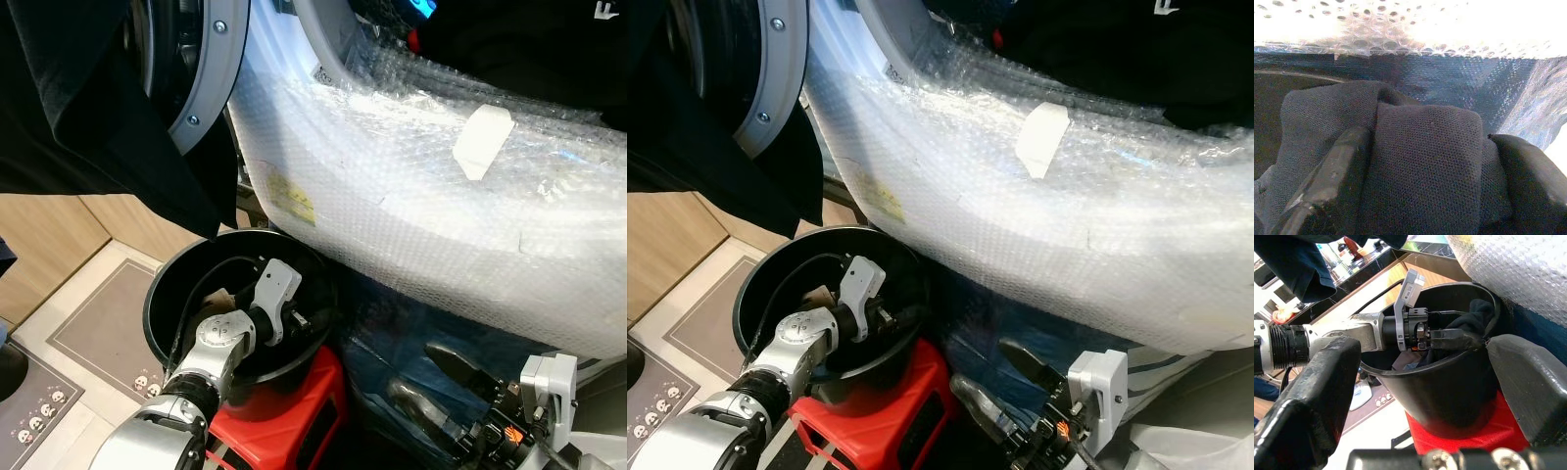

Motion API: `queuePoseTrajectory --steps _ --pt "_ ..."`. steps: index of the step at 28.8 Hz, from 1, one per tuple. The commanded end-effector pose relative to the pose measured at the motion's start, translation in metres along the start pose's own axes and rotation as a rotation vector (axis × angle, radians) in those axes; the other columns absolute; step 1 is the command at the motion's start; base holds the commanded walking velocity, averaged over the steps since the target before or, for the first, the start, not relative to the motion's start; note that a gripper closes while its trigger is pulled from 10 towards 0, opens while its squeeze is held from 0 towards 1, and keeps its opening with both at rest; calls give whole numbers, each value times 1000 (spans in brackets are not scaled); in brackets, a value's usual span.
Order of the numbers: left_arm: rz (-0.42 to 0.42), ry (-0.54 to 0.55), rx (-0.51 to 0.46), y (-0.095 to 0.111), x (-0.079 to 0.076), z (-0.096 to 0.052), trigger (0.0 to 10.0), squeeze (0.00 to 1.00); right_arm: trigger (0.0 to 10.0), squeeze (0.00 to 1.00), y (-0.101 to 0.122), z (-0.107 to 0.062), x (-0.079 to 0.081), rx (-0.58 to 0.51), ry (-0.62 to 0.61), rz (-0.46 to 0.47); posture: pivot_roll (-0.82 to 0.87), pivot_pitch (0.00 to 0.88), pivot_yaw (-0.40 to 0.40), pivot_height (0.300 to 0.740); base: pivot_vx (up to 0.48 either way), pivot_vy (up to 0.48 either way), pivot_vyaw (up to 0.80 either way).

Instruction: Clothes washing

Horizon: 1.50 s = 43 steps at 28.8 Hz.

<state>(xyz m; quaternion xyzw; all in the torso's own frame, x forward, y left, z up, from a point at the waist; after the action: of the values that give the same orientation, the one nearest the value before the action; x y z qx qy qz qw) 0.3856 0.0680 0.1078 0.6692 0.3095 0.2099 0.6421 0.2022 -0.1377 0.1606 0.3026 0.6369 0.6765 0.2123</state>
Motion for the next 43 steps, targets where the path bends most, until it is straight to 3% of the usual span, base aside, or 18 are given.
queuePoseTrajectory --steps 1,26,43 --pt "-27 14 57 -15 2 -5 0 0 10000 0 6 -1 6 -11 15 -11 -295 282 65 740 0 0 0" --pt "-20 27 -5 -9 4 -8 0 0 10000 0 6 4 0 -14 23 -13 -268 260 60 740 0 0 0" --pt "60 10 -167 18 -4 -7 0 0 10000 0 7 11 -3 -28 40 -20 -250 227 69 740 0 0 0"
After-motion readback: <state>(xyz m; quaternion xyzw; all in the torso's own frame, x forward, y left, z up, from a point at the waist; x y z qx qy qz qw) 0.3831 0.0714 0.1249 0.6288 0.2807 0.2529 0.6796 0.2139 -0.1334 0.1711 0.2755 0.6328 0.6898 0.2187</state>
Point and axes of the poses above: a point about 5 cm out from each wrist's last joint towards the gripper, its own z axis pointing out of the wrist towards the gripper, its own y axis along the axis of the wrist's last joint, x = y × z, the point moved 4 cm from there along z, pointing out of the wrist towards the gripper, and after that the axes turned 8 degrees about -z, right-handed, at the moved point
